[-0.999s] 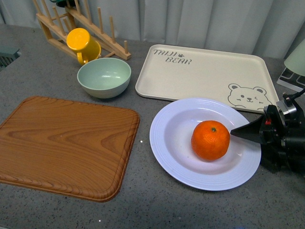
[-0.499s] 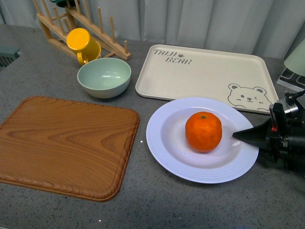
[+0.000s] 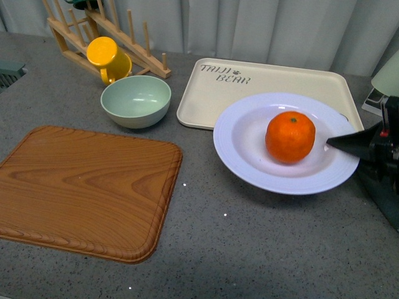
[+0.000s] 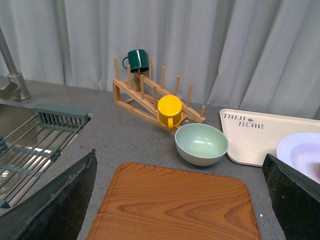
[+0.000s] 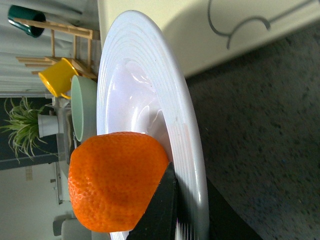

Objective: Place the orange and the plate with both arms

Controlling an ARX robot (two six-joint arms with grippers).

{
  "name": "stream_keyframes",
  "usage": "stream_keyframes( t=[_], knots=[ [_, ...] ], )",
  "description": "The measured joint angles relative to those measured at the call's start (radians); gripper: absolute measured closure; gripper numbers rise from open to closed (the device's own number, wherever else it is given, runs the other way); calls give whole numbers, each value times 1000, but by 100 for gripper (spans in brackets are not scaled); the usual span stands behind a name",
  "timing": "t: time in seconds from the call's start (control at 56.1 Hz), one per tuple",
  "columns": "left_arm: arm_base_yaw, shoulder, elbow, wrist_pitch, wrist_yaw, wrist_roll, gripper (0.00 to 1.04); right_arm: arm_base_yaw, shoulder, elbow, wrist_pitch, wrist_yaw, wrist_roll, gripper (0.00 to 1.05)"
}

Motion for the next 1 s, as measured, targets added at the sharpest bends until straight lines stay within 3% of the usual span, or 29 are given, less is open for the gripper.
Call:
stream_keyframes(
  t=[0.339,0.749,0.999],
  knots=[
    [0,0,0,0,0,0,6,31,104,301,-39,34,98,101],
    [0,0,0,0,0,0,6,83,323,717,-285,165,148,101],
    [0,0,0,0,0,0,6,108,395,845,-412,242,139,101]
  ],
)
